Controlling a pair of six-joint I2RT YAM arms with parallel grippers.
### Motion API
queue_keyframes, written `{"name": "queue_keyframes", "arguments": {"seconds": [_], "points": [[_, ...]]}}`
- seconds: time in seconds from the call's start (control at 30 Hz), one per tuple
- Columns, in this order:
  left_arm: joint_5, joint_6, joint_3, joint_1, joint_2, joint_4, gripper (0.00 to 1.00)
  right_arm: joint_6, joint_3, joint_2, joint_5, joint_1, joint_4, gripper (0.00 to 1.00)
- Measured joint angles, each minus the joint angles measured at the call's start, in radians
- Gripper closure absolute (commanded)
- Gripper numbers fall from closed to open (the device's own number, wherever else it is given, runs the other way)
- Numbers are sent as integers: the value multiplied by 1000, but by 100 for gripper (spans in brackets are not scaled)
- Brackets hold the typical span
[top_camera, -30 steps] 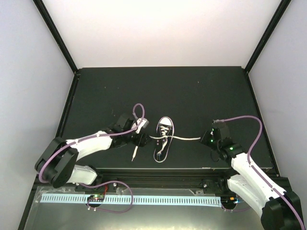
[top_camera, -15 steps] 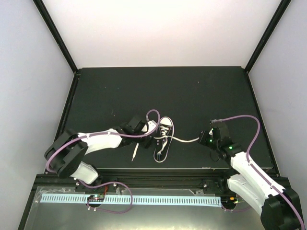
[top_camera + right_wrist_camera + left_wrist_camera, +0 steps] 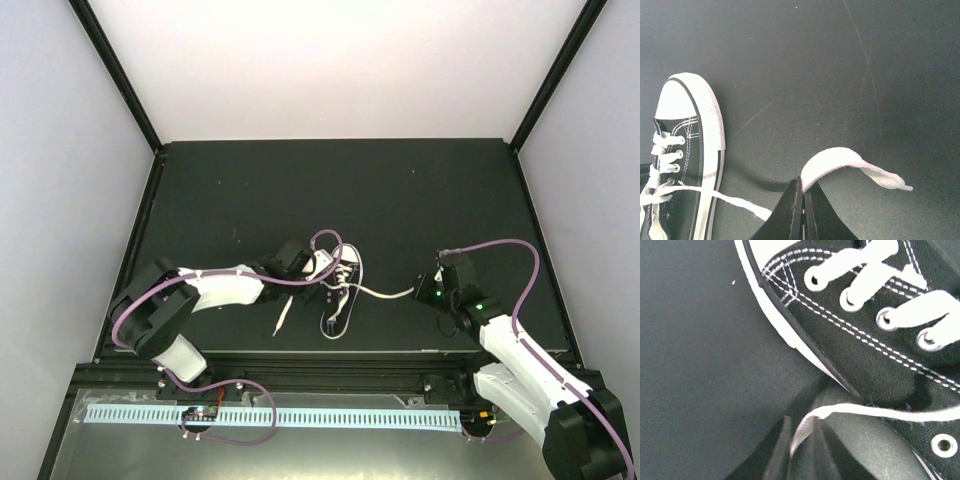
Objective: Tie the shoes
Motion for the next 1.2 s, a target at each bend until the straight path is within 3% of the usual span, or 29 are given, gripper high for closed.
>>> {"name": "queue_keyframes", "arguments": {"seconds": [0.07, 0.27, 0.37, 0.43, 0.7, 1.0, 1.13, 1.2], "points": [[-4, 2, 0, 0, 0, 12, 98, 0, 0, 0, 0, 0, 0, 98], [-2, 1, -30, 0, -10, 61, 98, -1, 0, 0, 1, 0, -2, 98], [0, 2, -50, 0, -34, 76, 78, -4, 0, 0, 1, 0, -3, 98], [3, 7, -52, 0, -45, 79, 71, -5, 0, 0, 1, 0, -3, 98], [-32, 10, -48, 0, -36, 79, 56, -6, 0, 1, 1, 0, -3, 98], [-28, 16, 34, 0, 71, 42, 64, -9, 1, 6, 0, 0, -3, 98], [-19, 13, 43, 0, 87, 39, 73, -9, 1, 6, 0, 0, -3, 98], [-12, 11, 48, 0, 92, 35, 84, -9, 1, 6, 0, 0, -3, 98]]}}
